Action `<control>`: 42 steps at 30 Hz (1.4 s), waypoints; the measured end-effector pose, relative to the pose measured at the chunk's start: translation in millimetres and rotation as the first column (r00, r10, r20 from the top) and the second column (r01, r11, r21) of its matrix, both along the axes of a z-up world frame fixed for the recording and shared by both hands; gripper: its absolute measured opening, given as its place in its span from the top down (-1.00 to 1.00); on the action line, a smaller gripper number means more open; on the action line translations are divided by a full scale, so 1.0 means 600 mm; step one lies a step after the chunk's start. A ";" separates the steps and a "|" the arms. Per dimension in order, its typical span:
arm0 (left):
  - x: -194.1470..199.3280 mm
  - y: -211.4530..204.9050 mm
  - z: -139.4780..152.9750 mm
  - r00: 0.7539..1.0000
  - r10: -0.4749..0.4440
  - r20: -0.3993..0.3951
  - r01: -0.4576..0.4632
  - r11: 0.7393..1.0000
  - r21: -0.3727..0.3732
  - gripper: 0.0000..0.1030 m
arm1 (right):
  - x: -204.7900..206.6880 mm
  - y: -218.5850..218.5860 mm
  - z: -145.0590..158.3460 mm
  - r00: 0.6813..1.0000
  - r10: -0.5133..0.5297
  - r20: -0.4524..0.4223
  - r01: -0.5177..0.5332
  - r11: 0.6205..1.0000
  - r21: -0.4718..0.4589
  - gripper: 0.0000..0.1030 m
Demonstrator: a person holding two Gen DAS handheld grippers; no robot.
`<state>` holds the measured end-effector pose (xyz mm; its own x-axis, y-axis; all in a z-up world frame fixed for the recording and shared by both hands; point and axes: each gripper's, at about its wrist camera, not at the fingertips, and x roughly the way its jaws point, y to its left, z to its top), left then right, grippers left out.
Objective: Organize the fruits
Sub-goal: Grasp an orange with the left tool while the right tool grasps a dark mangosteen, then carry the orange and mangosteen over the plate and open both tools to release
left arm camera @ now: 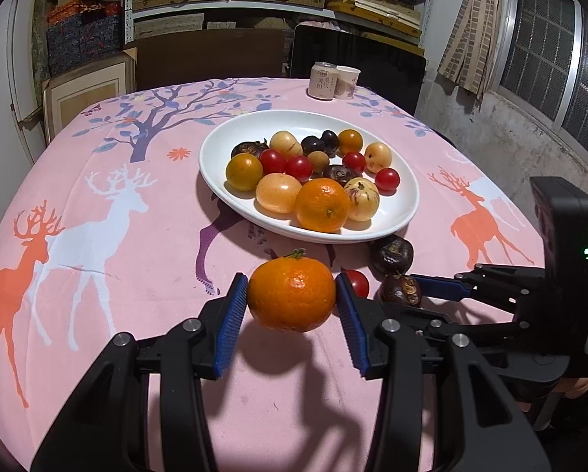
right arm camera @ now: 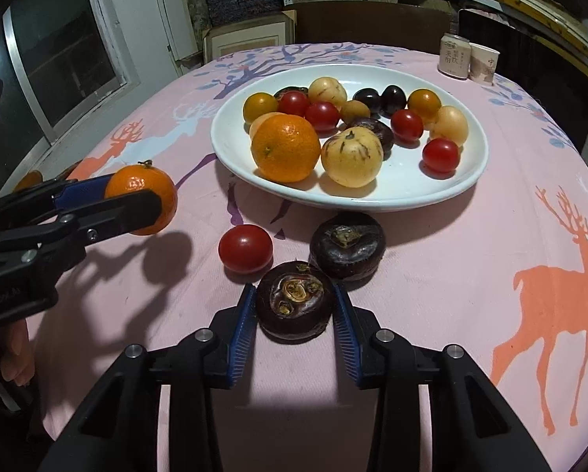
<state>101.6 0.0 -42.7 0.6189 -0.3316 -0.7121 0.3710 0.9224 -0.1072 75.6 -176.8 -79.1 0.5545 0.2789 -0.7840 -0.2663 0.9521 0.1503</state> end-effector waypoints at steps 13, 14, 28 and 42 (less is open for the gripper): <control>-0.029 -0.013 0.026 0.999 -0.025 0.037 0.025 1.000 0.004 0.13 | -0.049 -0.084 0.072 0.994 -0.064 0.084 0.056 0.994 0.091 0.23; -0.031 -0.016 0.029 0.999 -0.027 0.041 0.027 1.000 0.006 0.13 | -0.050 -0.089 0.077 0.993 -0.069 0.091 0.060 0.994 0.091 0.23; -0.022 -0.038 0.066 0.995 -0.029 0.096 0.026 0.999 0.033 0.13 | -0.035 -0.131 0.122 0.983 -0.098 0.153 0.082 0.991 0.104 0.23; 0.113 -0.091 0.089 0.993 -0.040 0.112 0.032 0.997 0.065 0.12 | 0.093 -0.161 0.171 0.979 -0.115 0.167 0.098 0.989 0.108 0.22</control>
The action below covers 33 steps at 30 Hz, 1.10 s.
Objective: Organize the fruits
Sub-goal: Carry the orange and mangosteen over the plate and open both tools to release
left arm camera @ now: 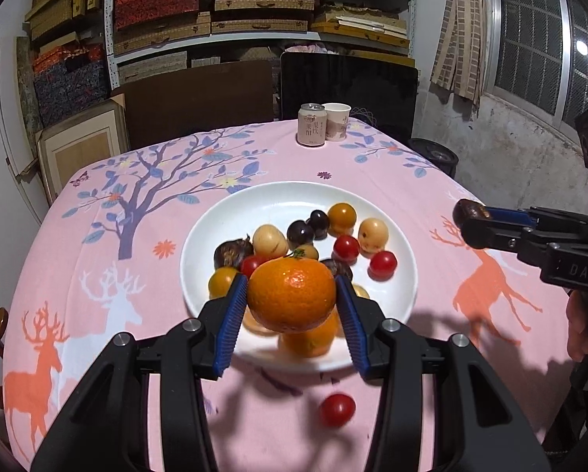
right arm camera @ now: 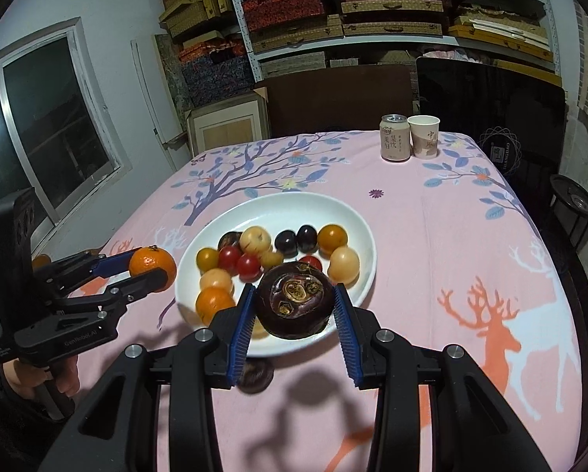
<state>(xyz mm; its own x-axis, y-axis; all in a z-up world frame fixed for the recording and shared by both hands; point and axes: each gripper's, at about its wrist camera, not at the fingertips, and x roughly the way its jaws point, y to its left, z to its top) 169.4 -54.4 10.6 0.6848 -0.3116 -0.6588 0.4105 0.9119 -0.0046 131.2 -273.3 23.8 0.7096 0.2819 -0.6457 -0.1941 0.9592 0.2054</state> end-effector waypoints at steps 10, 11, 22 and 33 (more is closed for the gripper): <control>0.110 -0.032 -0.062 0.995 0.026 -0.097 -0.024 0.999 0.026 0.12 | 0.136 0.030 -0.045 0.997 -0.004 -0.079 0.002 1.000 -0.025 0.22; 0.112 -0.034 -0.066 0.995 0.025 -0.099 -0.022 0.999 0.029 0.12 | 0.146 0.033 -0.051 0.996 -0.006 -0.087 0.003 1.000 -0.027 0.22; 0.137 -0.040 -0.082 0.994 0.033 -0.099 -0.030 0.999 0.035 -0.11 | 0.189 0.043 -0.089 0.994 0.017 -0.107 -0.013 0.999 0.037 0.11; 0.032 0.011 -0.052 0.999 0.009 -0.044 -0.009 1.000 -0.016 -0.64 | 0.067 -0.008 -0.072 0.996 -0.020 -0.085 0.033 0.989 0.146 -0.18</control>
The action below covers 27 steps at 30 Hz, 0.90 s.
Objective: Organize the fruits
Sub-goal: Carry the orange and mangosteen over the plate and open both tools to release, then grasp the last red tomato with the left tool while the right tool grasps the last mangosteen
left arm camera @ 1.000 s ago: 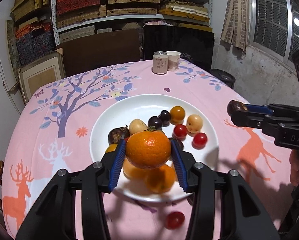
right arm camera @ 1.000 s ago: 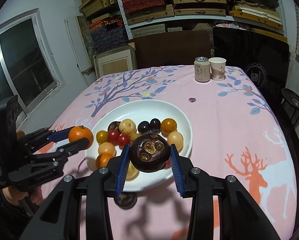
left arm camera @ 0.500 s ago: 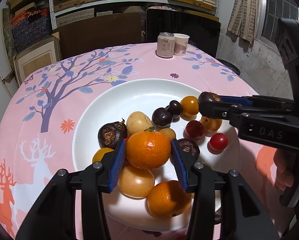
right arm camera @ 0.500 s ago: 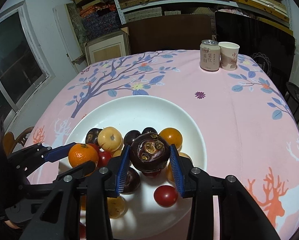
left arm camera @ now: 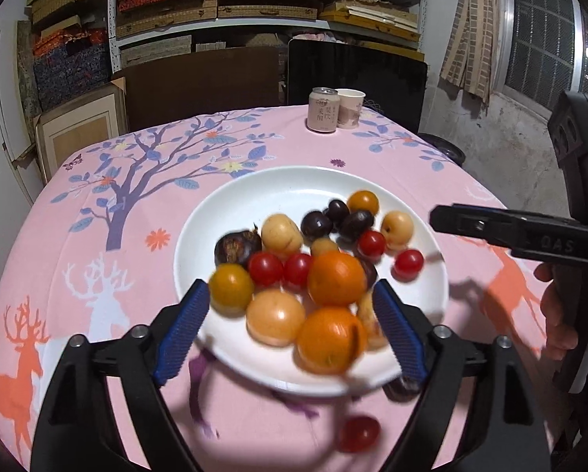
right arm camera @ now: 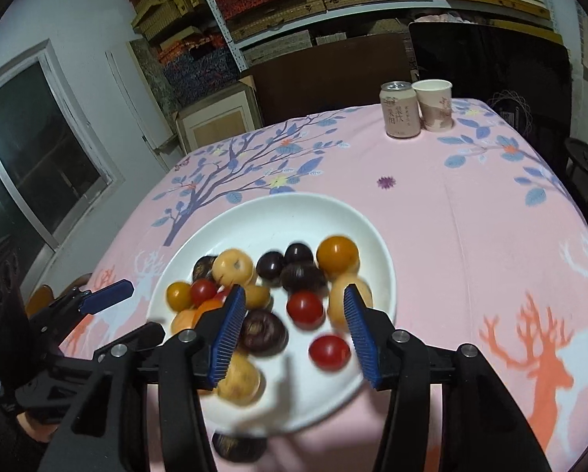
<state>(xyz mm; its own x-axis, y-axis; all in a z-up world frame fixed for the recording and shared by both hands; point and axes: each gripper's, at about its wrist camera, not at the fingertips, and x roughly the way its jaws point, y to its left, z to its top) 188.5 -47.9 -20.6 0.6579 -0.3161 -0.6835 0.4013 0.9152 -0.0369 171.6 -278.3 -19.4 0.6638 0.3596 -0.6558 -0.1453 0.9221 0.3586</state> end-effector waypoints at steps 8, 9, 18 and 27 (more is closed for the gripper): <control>-0.108 -0.009 -0.057 0.998 -0.066 -0.009 0.066 0.994 0.089 -0.63 | -0.137 -0.021 -0.062 1.000 -0.004 -0.025 0.007 0.993 0.117 -0.27; -0.113 -0.016 -0.065 0.998 -0.067 -0.011 0.068 0.991 0.112 -0.57 | -0.143 -0.023 -0.069 0.999 0.006 -0.035 -0.001 0.990 0.143 -0.27; -0.115 -0.039 -0.117 0.986 -0.120 -0.112 0.137 0.978 0.159 0.46 | -0.171 -0.008 -0.079 0.998 0.021 -0.058 -0.015 0.994 0.109 -0.27; -0.114 0.030 -0.065 0.999 0.010 0.038 -0.010 1.000 -0.003 0.46 | -0.149 0.069 -0.090 0.992 0.060 -0.110 -0.079 0.982 -0.171 -0.14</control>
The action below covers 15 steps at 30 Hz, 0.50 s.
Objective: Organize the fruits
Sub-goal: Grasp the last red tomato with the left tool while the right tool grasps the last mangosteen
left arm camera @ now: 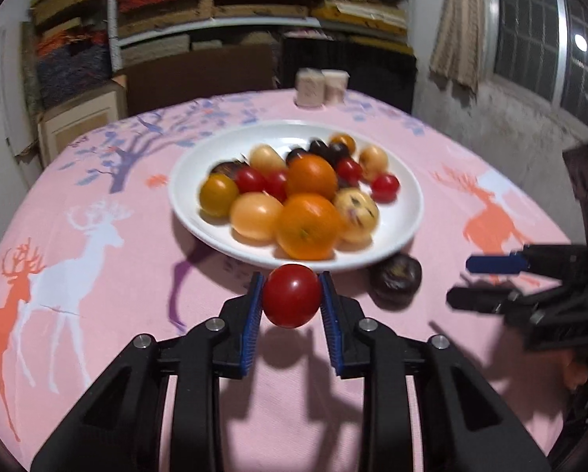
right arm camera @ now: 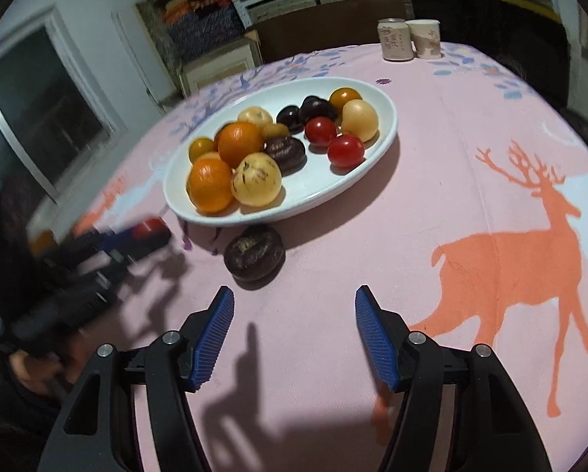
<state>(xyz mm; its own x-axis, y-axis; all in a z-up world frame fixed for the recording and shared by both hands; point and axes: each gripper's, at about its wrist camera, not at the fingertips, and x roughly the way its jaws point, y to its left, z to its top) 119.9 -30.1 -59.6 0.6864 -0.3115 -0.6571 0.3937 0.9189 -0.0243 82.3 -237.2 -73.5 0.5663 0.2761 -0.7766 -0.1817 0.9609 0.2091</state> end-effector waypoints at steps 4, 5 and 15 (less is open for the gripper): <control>0.008 0.012 0.002 1.000 0.025 -0.011 -0.026 0.999 -0.022 0.46 | 0.021 0.053 0.001 0.997 0.081 0.002 -0.080 0.992 -0.094 -0.06; 0.009 0.011 0.002 1.000 0.021 -0.018 -0.022 0.999 -0.025 0.46 | 0.029 0.061 0.000 0.996 0.087 -0.001 -0.087 0.990 -0.109 -0.06; 0.012 0.016 -0.001 0.999 0.008 -0.038 -0.010 0.999 -0.037 0.46 | 0.045 0.087 -0.007 0.997 0.073 -0.004 -0.073 0.984 -0.166 0.17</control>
